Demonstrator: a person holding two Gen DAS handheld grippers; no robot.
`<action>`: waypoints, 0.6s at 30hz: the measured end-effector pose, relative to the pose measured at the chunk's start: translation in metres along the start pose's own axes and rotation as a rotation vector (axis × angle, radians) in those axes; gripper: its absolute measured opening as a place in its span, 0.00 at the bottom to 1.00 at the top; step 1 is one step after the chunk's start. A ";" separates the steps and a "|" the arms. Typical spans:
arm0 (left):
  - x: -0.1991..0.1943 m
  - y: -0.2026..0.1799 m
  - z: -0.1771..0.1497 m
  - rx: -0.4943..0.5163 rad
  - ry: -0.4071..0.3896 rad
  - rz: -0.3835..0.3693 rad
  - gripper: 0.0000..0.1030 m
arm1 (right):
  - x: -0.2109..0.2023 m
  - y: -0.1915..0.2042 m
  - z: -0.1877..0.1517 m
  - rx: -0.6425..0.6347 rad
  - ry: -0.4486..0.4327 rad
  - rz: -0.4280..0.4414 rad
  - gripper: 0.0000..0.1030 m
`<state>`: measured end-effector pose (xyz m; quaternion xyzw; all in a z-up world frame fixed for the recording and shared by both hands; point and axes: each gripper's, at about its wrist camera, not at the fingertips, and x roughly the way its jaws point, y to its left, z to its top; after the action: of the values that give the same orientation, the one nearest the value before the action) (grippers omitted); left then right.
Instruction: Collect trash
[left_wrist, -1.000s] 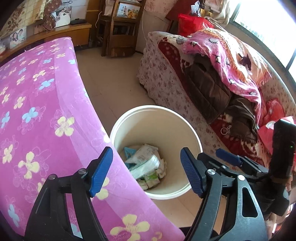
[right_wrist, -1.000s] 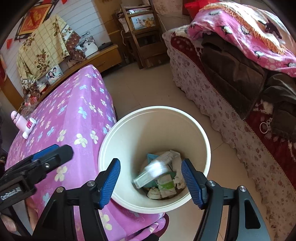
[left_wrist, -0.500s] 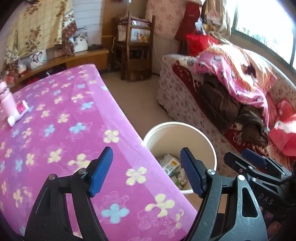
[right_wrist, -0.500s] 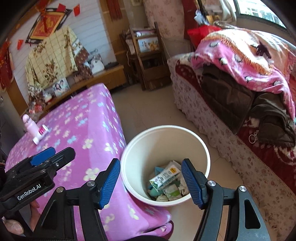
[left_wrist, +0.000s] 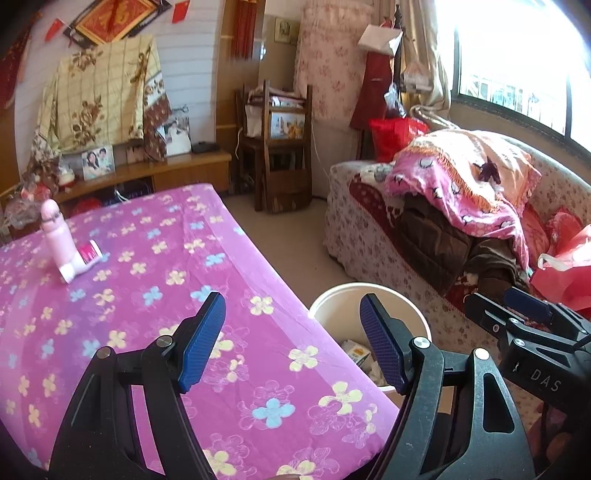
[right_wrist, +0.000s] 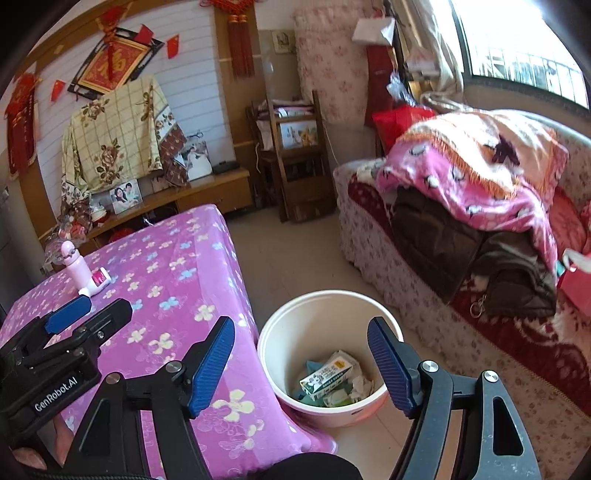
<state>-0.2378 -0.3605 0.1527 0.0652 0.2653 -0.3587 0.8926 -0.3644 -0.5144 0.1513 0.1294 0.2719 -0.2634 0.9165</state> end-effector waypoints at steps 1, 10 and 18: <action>-0.004 0.001 0.000 0.002 -0.008 0.002 0.72 | -0.005 0.004 0.000 -0.009 -0.015 -0.002 0.70; -0.030 0.006 0.001 0.002 -0.071 0.035 0.72 | -0.029 0.017 0.001 -0.037 -0.096 -0.009 0.78; -0.038 0.001 -0.001 0.013 -0.086 0.041 0.72 | -0.036 0.019 0.000 -0.037 -0.109 0.000 0.78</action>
<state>-0.2599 -0.3362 0.1715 0.0608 0.2228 -0.3447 0.9099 -0.3795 -0.4844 0.1734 0.0978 0.2264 -0.2648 0.9322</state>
